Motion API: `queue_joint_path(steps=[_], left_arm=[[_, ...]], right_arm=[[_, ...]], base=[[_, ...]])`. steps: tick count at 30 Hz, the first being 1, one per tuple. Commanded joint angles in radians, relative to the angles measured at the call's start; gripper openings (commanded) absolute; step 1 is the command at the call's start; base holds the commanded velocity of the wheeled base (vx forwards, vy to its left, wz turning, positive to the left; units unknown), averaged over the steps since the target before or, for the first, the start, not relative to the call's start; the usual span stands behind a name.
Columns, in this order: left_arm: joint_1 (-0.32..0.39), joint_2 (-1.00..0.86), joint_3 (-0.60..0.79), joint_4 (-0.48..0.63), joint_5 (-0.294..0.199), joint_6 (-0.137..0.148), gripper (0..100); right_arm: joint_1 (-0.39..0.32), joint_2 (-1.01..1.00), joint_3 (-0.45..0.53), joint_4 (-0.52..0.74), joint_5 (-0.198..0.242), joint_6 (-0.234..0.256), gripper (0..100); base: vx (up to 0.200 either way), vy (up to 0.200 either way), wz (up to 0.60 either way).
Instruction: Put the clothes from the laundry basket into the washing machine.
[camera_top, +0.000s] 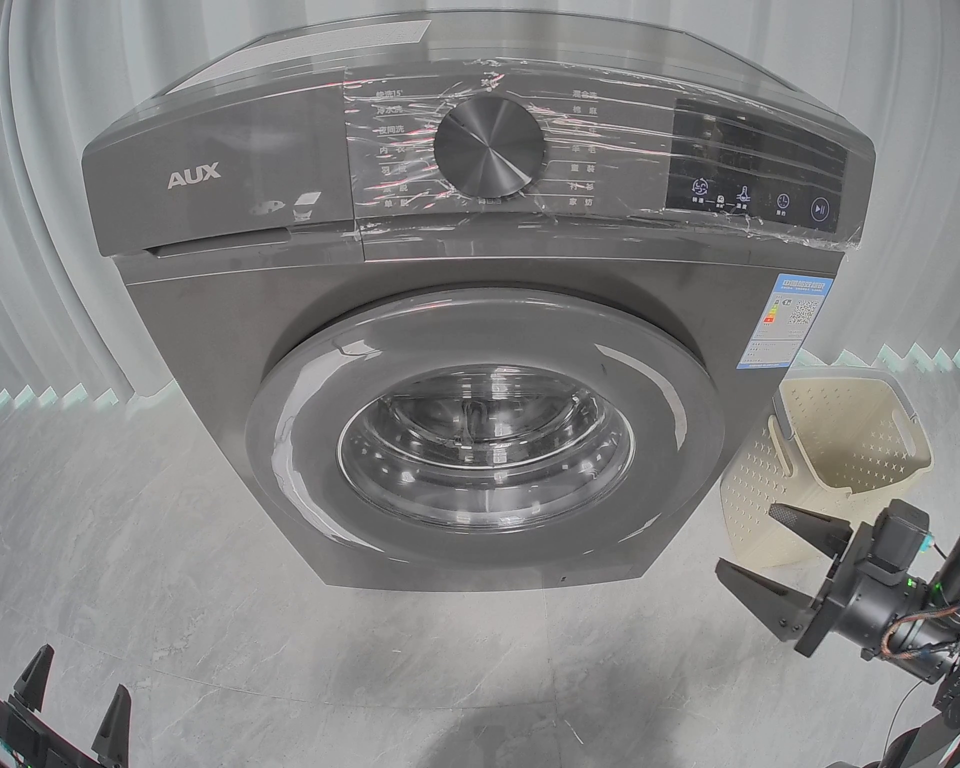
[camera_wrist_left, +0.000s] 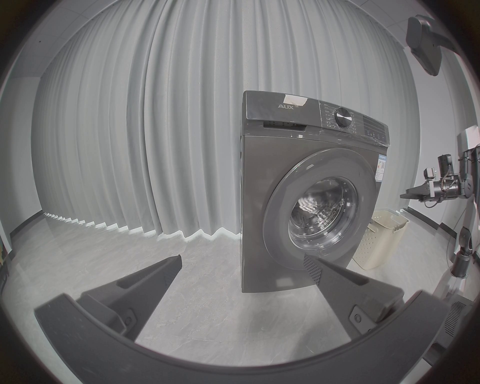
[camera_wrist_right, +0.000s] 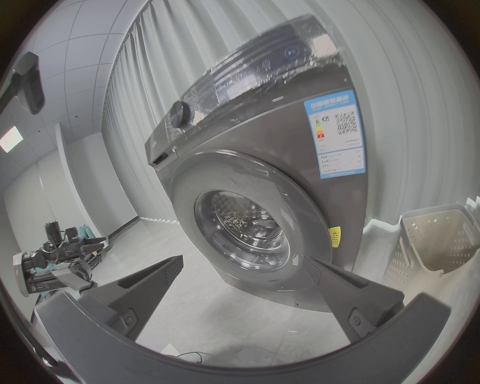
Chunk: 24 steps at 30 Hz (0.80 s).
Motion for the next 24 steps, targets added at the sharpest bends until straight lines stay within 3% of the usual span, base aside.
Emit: queue_joint_path(steps=[1,7,11,12,15,20,22,24], left_arm=[[0.000,-0.016,0.018,0.000,-0.003,-0.001,100],[0.000,-0.016,0.018,0.000,-0.006,-0.006,100],[0.000,-0.016,0.018,0.000,-0.007,-0.006,100],[0.000,-0.016,0.018,0.000,-0.007,-0.006,100],[0.000,-0.016,0.018,0.000,-0.006,-0.007,100],[0.000,-0.016,0.016,0.000,-0.006,-0.010,100],[0.000,-0.016,0.018,0.000,-0.006,-0.010,100],[0.000,-0.016,0.016,0.000,-0.006,-0.009,100]], right_arm=[[-0.082,-0.314,0.046,0.162,0.013,-0.038,100],[-0.148,-0.480,0.046,0.335,0.014,-0.053,100],[-0.280,-0.690,0.046,0.499,0.014,-0.111,100],[-0.280,-0.690,0.046,0.499,0.014,-0.111,100],[-0.381,-0.842,0.046,0.633,0.017,-0.122,100],[-0.450,-1.078,0.046,0.866,0.017,-0.122,100],[-0.453,-1.084,0.046,0.874,0.017,-0.122,100],[-0.518,-1.273,0.046,1.096,0.017,-0.125,100]], base=[[0.000,0.000,0.00],[0.000,0.000,0.00],[0.000,0.000,0.00],[0.000,0.000,0.00],[0.000,0.000,0.00],[0.000,0.000,0.00],[0.000,0.000,0.00],[0.000,0.000,0.00]])
